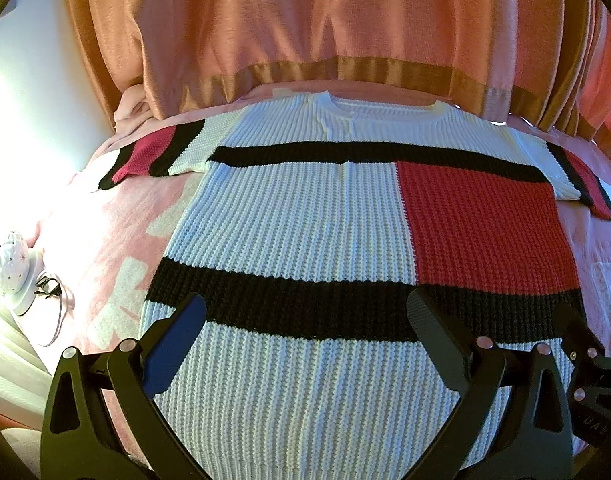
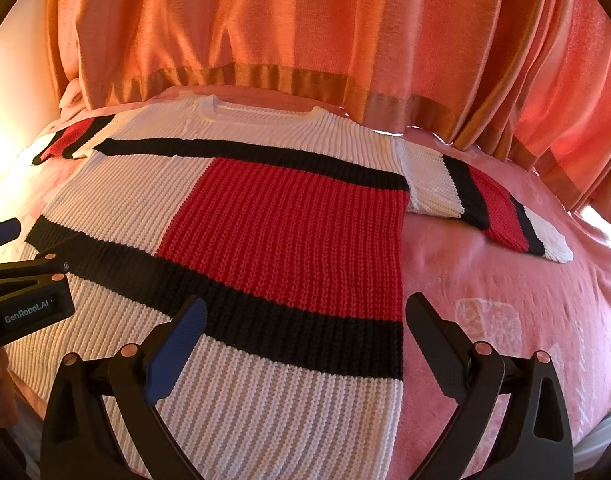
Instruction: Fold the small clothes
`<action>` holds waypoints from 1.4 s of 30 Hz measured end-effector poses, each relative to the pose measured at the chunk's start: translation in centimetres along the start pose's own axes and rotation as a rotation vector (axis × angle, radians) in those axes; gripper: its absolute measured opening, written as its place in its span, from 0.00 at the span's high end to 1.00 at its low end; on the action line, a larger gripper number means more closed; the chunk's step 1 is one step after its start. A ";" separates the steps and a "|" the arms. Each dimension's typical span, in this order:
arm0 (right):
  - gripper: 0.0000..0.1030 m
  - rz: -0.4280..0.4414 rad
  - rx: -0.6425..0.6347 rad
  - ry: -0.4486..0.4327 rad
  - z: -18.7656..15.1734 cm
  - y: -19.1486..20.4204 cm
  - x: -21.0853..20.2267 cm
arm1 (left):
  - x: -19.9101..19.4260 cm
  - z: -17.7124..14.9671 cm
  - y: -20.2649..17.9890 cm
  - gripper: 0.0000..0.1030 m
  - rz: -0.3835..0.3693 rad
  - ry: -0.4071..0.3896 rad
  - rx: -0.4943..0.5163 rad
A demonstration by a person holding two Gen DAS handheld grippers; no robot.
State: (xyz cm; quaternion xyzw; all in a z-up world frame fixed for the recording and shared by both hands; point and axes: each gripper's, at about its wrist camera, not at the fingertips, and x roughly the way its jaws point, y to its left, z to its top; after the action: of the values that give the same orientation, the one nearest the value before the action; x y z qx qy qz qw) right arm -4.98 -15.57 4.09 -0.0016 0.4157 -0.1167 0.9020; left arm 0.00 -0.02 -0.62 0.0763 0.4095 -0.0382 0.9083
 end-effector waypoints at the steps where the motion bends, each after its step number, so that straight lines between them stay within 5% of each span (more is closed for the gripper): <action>1: 0.05 0.000 0.000 -0.001 0.0 0.0 0.0 | 0.0 0.0 0.0 0.05 0.000 0.000 0.000; 42: 0.05 0.007 0.021 0.008 0.1 -0.7 0.1 | 0.3 -0.4 -0.3 0.05 -0.011 0.009 -0.003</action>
State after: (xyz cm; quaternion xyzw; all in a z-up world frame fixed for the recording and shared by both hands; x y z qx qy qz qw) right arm -5.01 -16.29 4.15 0.0098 0.4179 -0.1180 0.9008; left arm -0.12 -0.22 -1.10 0.0730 0.4142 -0.0422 0.9063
